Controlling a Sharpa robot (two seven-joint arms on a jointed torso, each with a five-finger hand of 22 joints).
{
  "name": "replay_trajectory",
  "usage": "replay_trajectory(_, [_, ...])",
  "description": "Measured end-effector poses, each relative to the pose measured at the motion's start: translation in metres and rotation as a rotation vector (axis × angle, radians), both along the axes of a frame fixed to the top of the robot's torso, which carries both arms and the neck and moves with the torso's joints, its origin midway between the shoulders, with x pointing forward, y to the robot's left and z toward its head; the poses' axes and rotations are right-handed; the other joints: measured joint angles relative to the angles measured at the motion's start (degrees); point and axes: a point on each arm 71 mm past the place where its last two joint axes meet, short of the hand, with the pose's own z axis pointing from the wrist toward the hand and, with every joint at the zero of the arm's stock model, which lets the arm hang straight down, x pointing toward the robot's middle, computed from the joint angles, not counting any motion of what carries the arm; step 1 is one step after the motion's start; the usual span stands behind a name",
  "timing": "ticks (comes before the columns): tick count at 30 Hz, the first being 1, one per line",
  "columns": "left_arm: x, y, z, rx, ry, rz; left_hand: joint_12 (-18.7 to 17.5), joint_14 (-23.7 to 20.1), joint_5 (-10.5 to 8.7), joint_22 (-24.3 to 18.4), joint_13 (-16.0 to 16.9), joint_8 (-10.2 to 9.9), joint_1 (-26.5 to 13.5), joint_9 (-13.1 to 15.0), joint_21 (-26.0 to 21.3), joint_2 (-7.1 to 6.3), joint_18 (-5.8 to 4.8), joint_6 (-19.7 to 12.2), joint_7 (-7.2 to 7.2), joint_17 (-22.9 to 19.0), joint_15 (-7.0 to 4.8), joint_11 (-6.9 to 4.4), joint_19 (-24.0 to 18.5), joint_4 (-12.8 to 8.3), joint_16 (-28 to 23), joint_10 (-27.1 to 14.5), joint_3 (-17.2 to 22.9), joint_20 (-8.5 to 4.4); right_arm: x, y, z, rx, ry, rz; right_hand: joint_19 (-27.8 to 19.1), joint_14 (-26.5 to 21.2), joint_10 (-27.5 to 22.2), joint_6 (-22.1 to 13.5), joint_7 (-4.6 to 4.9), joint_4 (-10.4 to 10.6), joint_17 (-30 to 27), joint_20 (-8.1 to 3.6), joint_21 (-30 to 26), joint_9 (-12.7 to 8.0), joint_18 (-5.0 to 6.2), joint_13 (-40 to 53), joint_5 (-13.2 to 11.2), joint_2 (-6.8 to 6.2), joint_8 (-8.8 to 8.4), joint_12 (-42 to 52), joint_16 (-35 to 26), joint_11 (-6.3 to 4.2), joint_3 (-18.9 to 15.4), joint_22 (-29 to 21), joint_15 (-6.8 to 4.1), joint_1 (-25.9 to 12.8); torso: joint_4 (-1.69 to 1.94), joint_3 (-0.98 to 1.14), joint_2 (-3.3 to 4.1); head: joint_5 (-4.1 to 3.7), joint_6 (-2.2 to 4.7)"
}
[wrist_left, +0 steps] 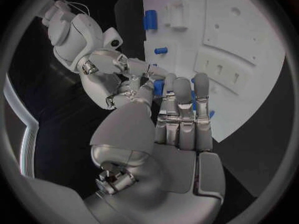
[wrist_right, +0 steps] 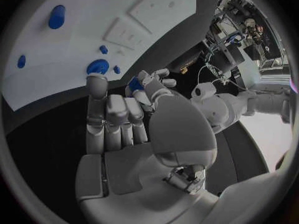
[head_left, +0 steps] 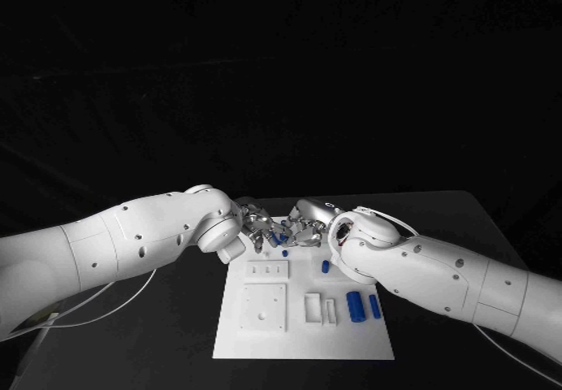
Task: Assemble the parts on the task board
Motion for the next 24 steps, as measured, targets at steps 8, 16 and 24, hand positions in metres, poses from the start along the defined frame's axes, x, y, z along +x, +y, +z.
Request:
replay_trajectory(8, [-0.0004, 0.0006, -0.0004, 0.000, 0.005, -0.005, 0.5, -0.3, 2.17, 0.9, -0.1, 0.3, 0.7, 0.0, 0.4, 0.67, -0.01, -0.3, -0.32, 0.8, -0.29, -0.20, -0.3, -1.7, 1.5, -0.2, 1.6, -0.31, 0.0001, 0.0003, -0.0010, -0.004, 0.003, 0.001, 0.0, 0.0, 0.0, 0.0, 0.00, 0.0, 0.0, 0.00, 0.0, 0.0, 0.00, 0.0, -0.2, 0.00, -0.10, 0.0, 0.0, 0.00, 0.0, 0.0, 0.00, 0.0, 0.02, -0.01, 0.01, -0.08, -0.06])
replay_trajectory(16, [-0.0007, 0.0010, -0.0009, 0.002, 0.012, -0.013, 2.1, -0.6, 2.17, 1.7, 0.5, 0.3, -0.1, 0.0, 1.1, 1.76, 0.00, -0.4, -0.33, 1.3, -0.61, -0.43, -0.5, -1.6, 3.3, 0.0, 2.3, -0.51, -0.0001, 0.0004, -0.0023, -0.004, 0.006, 0.002, 0.0, 0.0, 0.0, 0.1, 0.13, 0.0, 0.0, 0.00, 0.0, 0.1, 0.01, 0.0, -0.2, -0.06, 0.10, 0.0, 0.0, 0.00, -0.1, -0.1, 0.00, -0.1, 0.03, -0.01, 0.01, -0.13, -0.13])
replay_trajectory(24, [-0.0008, 0.0013, -0.0012, 0.004, 0.017, -0.019, 6.9, -0.1, 2.23, 3.0, 3.1, 0.1, -0.9, 0.0, 2.4, 2.48, 0.00, 0.4, 0.44, 3.0, -1.57, -1.57, 0.0, -1.5, 7.6, -0.1, 2.5, -1.45, -0.0001, -0.0001, -0.0029, -0.005, 0.006, 0.002, 0.0, 0.0, 0.0, 0.2, 0.19, -0.1, -0.1, 0.00, 0.0, 0.0, 0.00, -0.1, -0.2, -0.13, 0.10, 0.0, -0.2, 0.00, -0.1, -0.2, 0.00, 0.2, 0.03, 0.00, 0.01, -0.09, -0.27])
